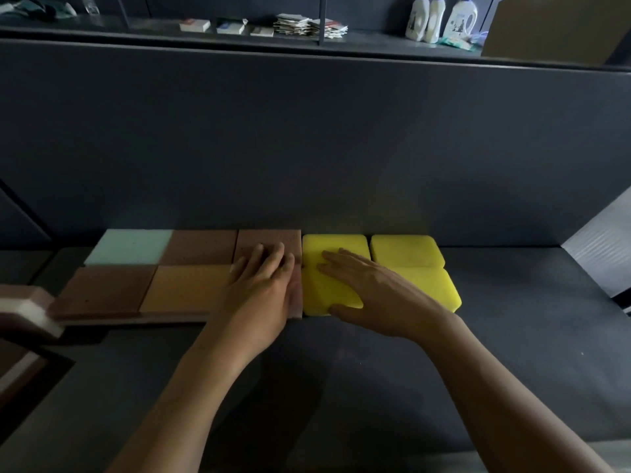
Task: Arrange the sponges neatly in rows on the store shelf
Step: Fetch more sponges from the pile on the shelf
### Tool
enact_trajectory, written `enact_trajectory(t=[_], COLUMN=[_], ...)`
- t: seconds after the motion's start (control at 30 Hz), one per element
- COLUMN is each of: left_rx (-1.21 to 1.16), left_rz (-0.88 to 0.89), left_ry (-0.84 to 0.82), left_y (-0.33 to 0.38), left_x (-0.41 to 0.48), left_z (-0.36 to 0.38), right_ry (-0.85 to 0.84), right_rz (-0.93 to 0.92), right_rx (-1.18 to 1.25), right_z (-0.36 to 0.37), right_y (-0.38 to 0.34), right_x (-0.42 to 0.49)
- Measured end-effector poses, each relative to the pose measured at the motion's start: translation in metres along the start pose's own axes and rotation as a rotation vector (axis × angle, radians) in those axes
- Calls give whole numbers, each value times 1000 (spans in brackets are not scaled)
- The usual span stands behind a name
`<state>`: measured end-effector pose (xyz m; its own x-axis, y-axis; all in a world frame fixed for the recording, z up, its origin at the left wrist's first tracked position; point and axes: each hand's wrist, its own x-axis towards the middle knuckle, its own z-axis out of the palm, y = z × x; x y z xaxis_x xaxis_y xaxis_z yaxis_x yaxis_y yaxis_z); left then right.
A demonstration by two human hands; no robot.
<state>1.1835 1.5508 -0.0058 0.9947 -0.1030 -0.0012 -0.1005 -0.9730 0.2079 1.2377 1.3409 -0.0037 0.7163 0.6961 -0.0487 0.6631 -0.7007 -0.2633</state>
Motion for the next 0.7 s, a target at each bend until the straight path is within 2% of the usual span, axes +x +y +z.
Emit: enact_trajectory(t=[0.13, 0.23, 0.37, 0.47, 0.53, 0.7], left_rx=[-4, -47, -60, 26, 64, 55], left_rz=[11, 38, 144, 197, 210, 190], left_ry=[7, 44, 101, 31, -5, -28], left_y=[-1, 6, 33, 50, 55, 56], left_x=[1, 0, 6, 17, 22, 24], left_z=[0, -2, -4, 2, 5, 6], right_ry=[-24, 45, 242, 170, 128, 156], right_rz=[-15, 0, 225, 391, 379, 368], right_rx=[-6, 65, 117, 67, 84, 75], right_z=[-3, -7, -21, -20, -13, -7], right_y=[4, 6, 32, 48, 49, 45], right_x=[-2, -11, -42, -59, -59, -49])
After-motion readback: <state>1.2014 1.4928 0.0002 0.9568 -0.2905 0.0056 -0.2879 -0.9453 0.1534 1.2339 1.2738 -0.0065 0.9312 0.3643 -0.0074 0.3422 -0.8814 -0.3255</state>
